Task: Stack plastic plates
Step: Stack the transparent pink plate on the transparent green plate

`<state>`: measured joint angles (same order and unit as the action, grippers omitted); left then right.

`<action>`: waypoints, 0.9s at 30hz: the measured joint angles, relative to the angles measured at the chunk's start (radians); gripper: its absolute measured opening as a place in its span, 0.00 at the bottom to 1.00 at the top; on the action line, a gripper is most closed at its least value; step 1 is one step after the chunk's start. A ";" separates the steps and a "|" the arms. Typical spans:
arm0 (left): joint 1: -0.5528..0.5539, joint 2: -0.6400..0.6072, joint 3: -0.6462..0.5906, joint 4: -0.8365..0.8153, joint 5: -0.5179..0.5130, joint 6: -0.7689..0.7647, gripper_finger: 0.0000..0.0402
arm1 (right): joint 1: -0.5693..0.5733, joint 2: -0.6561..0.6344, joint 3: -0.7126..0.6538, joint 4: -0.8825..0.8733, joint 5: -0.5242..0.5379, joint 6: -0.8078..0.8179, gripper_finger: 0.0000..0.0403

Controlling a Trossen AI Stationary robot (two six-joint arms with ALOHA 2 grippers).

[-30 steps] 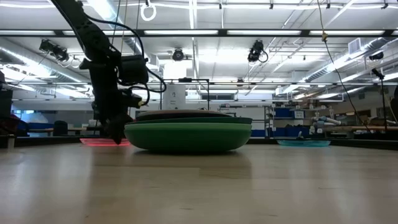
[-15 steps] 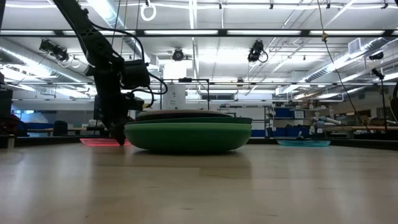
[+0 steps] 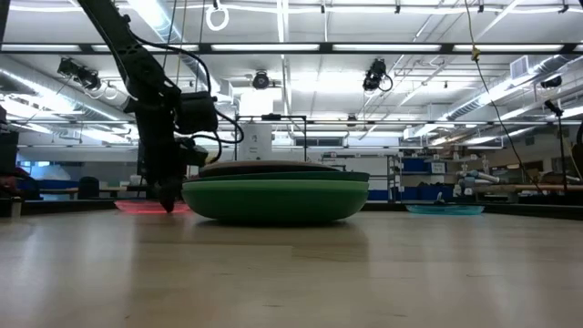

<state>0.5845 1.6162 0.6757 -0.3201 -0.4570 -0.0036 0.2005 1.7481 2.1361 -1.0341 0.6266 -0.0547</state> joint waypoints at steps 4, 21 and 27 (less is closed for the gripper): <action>-0.052 -0.034 -0.003 -0.077 -0.006 -0.012 0.03 | 0.025 -0.001 0.000 0.059 0.002 0.001 0.50; -0.174 -0.175 0.072 0.083 0.374 1.158 0.01 | 0.018 -0.003 0.013 0.087 0.035 -0.027 0.50; -0.060 -0.109 0.138 0.083 0.414 1.355 0.01 | -0.013 -0.002 0.013 0.132 0.035 -0.028 0.50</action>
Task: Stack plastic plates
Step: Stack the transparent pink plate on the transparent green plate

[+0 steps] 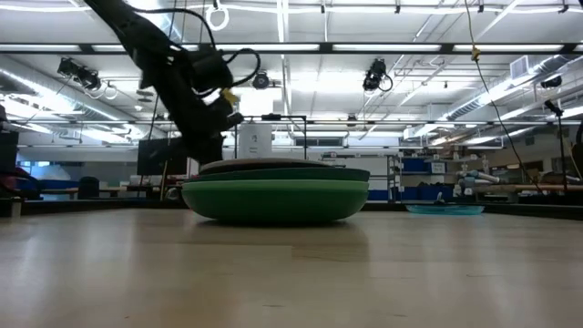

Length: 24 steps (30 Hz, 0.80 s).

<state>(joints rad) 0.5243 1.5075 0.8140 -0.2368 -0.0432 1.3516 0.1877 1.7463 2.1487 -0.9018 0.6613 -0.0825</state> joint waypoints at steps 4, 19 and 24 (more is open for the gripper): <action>0.062 0.037 0.112 0.009 0.104 0.004 0.01 | -0.050 0.001 0.000 0.055 -0.020 -0.008 0.50; 0.066 0.289 0.339 -0.065 0.198 -0.025 0.01 | -0.351 0.002 -0.031 -0.174 -0.228 0.119 0.51; 0.070 0.290 0.339 -0.076 0.203 -0.009 0.02 | -0.441 -0.001 -0.075 -0.399 -0.283 0.168 0.55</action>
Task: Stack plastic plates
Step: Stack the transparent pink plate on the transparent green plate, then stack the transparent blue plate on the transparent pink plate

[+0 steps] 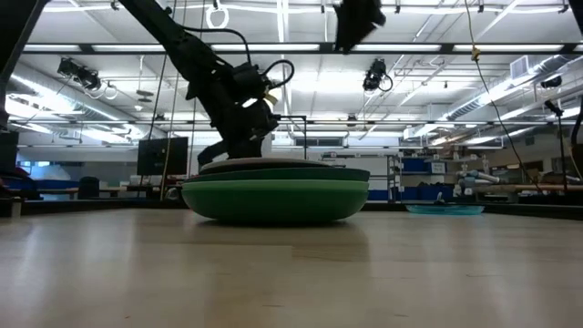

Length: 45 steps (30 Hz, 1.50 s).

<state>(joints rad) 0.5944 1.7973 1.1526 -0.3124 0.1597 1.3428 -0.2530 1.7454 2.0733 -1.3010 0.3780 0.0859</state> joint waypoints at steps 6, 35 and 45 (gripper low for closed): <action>0.003 0.061 0.000 -0.002 -0.017 -0.029 0.02 | -0.076 -0.015 -0.178 -0.105 -0.092 0.054 0.61; -0.128 -0.341 0.000 -0.117 -0.084 -0.864 0.50 | -0.488 -0.013 -0.922 0.461 -0.118 0.423 0.57; -0.127 -0.529 0.000 0.010 -0.097 -1.385 0.46 | -0.513 -0.013 -0.955 0.553 -0.154 0.306 0.52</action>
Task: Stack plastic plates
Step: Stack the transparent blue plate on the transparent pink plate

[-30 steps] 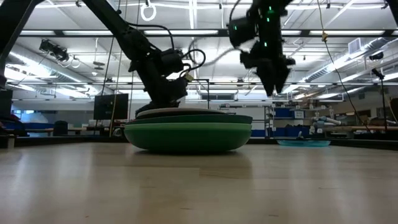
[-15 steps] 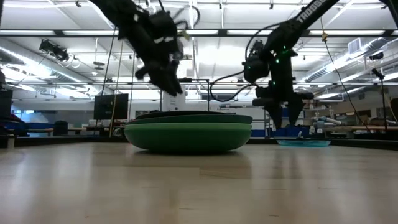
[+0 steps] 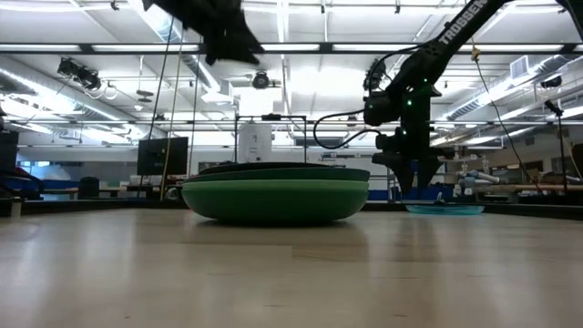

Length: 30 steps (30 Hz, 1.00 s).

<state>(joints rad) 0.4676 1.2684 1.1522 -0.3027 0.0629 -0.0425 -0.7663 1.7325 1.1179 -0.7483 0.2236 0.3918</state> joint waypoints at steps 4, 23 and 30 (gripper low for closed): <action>0.001 -0.058 0.000 0.106 -0.011 -0.045 0.46 | 0.001 0.016 0.007 0.010 0.016 -0.002 0.52; 0.067 -0.294 0.000 0.211 -0.047 -0.037 0.46 | 0.044 0.309 0.223 -0.306 0.080 0.088 0.31; 0.067 -0.460 0.000 0.021 0.011 -0.056 0.46 | 0.053 0.312 0.225 -0.310 0.048 0.112 0.03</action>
<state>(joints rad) 0.5346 0.8089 1.1526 -0.2820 0.0737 -0.0989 -0.7129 2.0448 1.3427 -1.0582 0.2716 0.5040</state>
